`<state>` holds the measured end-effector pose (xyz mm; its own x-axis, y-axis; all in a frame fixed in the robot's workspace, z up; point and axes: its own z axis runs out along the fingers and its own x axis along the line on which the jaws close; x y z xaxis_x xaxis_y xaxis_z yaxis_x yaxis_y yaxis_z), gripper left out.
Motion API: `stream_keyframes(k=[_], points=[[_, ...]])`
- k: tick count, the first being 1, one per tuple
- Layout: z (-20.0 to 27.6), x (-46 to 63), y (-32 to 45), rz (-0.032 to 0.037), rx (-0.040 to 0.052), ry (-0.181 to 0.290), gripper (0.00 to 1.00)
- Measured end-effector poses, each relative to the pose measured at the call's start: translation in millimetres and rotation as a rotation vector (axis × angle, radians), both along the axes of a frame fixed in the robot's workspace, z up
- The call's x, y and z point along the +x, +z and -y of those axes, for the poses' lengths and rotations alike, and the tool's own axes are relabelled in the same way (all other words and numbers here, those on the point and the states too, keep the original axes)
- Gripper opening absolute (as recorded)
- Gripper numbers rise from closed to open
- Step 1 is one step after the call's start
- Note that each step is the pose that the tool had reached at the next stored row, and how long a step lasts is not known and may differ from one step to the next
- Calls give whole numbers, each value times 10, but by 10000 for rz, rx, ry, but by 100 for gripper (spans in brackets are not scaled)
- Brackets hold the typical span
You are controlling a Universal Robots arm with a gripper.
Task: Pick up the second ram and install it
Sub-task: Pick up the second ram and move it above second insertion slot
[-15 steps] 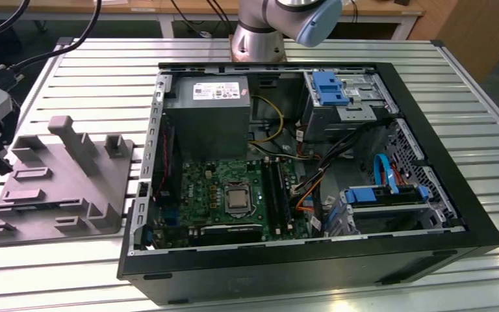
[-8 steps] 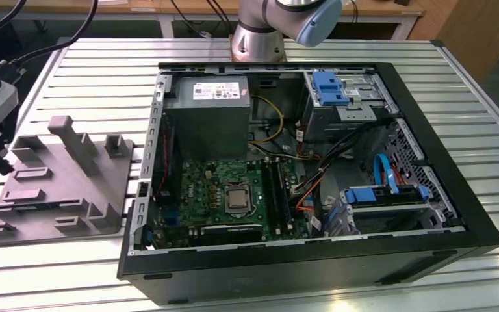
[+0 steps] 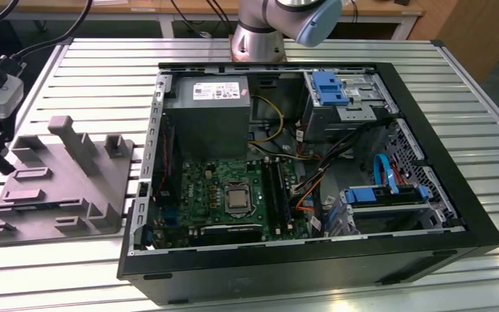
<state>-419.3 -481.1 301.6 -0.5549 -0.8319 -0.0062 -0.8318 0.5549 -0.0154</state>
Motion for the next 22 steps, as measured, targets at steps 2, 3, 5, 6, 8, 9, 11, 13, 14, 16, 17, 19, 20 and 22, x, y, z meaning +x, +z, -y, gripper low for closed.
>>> stream_keyframes(k=[2, 3, 5, 6, 8, 9, 11, 13, 14, 16, 17, 19, 20, 22], points=[[0, 0, -3, 0, 0, 371, 10], [0, 0, -5, -1, 0, 556, 10], [0, 0, -9, 0, 0, 916, 10], [0, 0, -11, 0, 0, 1096, 10], [0, 0, -15, 0, 0, 1466, 10], [0, 0, -17, 0, 0, 1646, 10], [0, 0, -20, 0, 0, 2006, 10], [0, 0, -24, 0, 0, 2365, 10], [0, 0, -27, 0, 0, 2545, 10], [0, 0, -31, 0, -1, 2921, 10], [0, 0, -33, 0, 0, 3101, 10], [0, 0, -37, 0, 0, 3461, 10], [0, 0, -39, 0, 0, 3640, 10], [0, 0, -44, 15, -3, 3990, 10]])
